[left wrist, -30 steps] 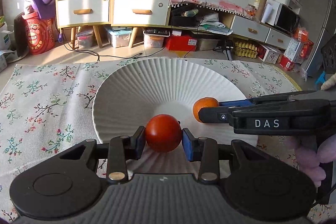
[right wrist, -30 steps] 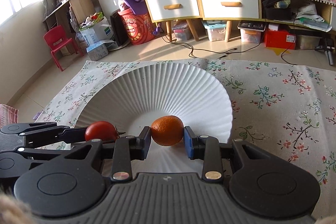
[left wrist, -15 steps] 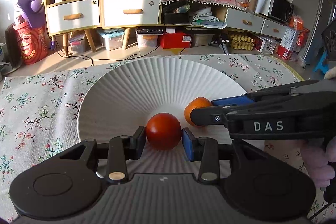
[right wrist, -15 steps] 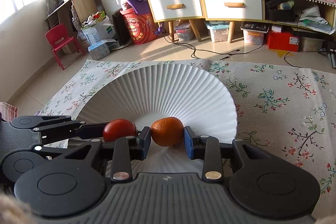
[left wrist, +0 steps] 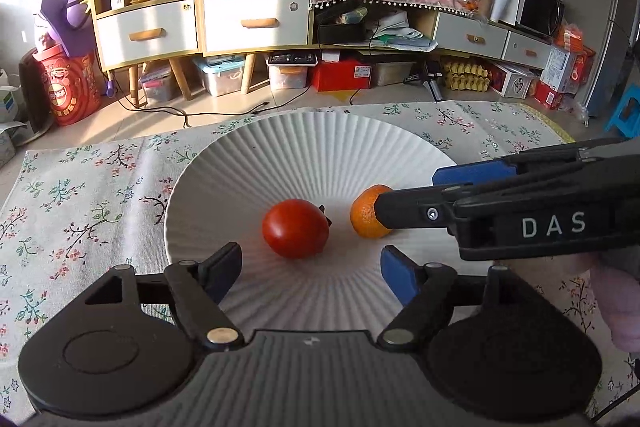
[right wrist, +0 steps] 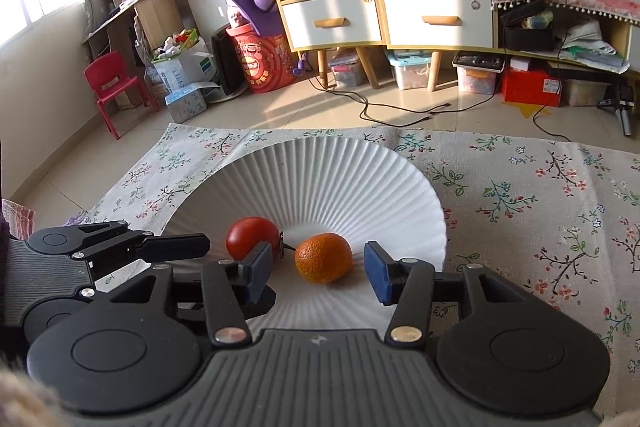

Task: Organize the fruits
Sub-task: 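Open both tools to drop the tomato and mandarin into the plate, then withdraw both tools from the plate back toward the fruit cluster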

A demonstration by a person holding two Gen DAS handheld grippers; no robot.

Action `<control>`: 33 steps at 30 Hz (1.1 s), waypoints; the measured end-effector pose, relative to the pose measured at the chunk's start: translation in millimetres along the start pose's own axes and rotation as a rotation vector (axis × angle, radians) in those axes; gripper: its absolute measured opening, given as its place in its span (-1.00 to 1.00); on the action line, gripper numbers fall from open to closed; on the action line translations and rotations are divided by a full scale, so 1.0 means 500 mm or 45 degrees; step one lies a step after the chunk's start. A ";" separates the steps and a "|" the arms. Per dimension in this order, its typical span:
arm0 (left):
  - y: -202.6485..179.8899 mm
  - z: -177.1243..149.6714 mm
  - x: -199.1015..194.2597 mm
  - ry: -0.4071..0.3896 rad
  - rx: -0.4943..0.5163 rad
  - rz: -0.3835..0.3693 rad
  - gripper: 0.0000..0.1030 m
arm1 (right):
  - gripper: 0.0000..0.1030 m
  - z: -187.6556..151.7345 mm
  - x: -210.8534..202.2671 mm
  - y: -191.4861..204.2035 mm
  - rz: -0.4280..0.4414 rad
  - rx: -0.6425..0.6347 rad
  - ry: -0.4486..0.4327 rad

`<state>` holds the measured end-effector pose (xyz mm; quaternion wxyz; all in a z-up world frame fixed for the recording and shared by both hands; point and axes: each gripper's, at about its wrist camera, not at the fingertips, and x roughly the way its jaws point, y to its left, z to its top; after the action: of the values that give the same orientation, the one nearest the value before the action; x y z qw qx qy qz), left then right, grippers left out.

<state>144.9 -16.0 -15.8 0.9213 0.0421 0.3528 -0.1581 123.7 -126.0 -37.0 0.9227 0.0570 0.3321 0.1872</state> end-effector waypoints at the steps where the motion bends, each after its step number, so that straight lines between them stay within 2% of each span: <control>1: -0.001 -0.002 -0.005 -0.003 0.002 0.007 0.43 | 0.20 -0.001 -0.007 0.000 -0.002 0.001 -0.007; 5: -0.002 -0.008 -0.027 0.003 -0.007 0.018 0.48 | 0.34 -0.003 -0.030 0.002 -0.012 -0.009 -0.020; 7: -0.003 -0.012 -0.040 -0.002 -0.008 0.022 0.61 | 0.42 -0.005 -0.041 0.004 -0.018 -0.009 -0.027; 11: -0.008 -0.019 -0.065 0.003 -0.020 0.017 0.66 | 0.56 -0.010 -0.060 0.006 -0.032 0.000 -0.035; 15: -0.014 -0.030 -0.085 -0.001 -0.014 0.021 0.80 | 0.67 -0.024 -0.081 0.009 -0.033 0.003 -0.042; 23: -0.023 -0.056 -0.124 0.014 -0.025 0.000 0.83 | 0.85 -0.050 -0.117 0.017 -0.037 -0.005 -0.037; 33: -0.016 -0.113 -0.156 0.063 -0.077 0.030 0.83 | 0.94 -0.089 -0.146 0.018 -0.073 -0.005 0.003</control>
<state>51.9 7.8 -5.8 0.9149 0.0223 0.3797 -0.1353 40.7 -146.4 -26.1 0.9274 0.0454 0.3343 0.1614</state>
